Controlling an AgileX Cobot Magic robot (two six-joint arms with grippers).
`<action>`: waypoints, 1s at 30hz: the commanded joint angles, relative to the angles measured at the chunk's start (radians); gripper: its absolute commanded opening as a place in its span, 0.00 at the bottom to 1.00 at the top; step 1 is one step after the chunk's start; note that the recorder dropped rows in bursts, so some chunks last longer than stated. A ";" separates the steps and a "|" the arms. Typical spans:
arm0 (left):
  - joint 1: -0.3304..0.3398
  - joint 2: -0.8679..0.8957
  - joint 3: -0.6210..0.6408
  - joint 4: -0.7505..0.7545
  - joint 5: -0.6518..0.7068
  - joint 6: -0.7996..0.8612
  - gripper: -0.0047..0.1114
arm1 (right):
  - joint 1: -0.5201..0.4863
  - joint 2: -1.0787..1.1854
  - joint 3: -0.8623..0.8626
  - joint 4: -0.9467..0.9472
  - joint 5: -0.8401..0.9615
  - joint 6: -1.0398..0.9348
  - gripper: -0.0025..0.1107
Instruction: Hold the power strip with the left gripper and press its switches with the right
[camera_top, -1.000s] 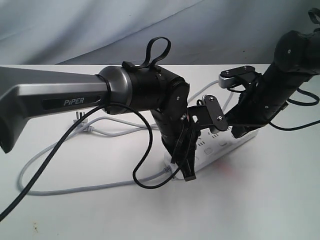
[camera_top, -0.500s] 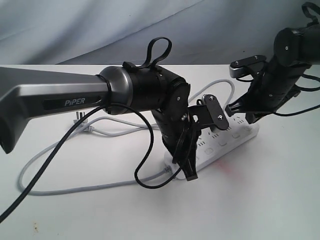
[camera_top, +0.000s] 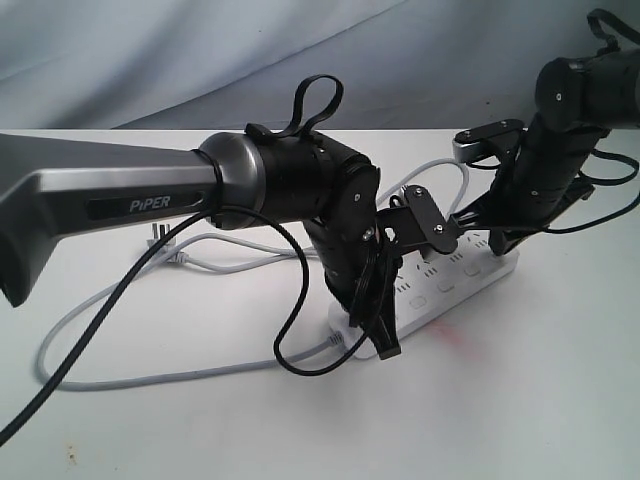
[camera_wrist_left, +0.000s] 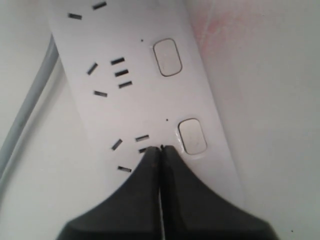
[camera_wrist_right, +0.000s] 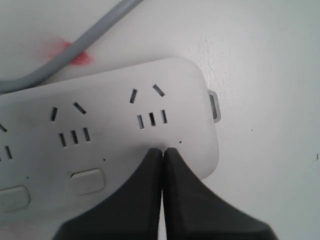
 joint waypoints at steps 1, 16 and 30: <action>-0.006 0.056 0.020 -0.010 0.010 -0.013 0.04 | -0.006 0.000 -0.008 -0.004 0.010 0.006 0.02; -0.006 0.056 0.020 -0.010 0.010 -0.013 0.04 | -0.006 0.099 -0.008 -0.006 0.038 0.006 0.02; -0.006 0.056 0.020 -0.010 0.004 -0.013 0.04 | -0.006 0.243 -0.008 -0.001 0.014 0.006 0.02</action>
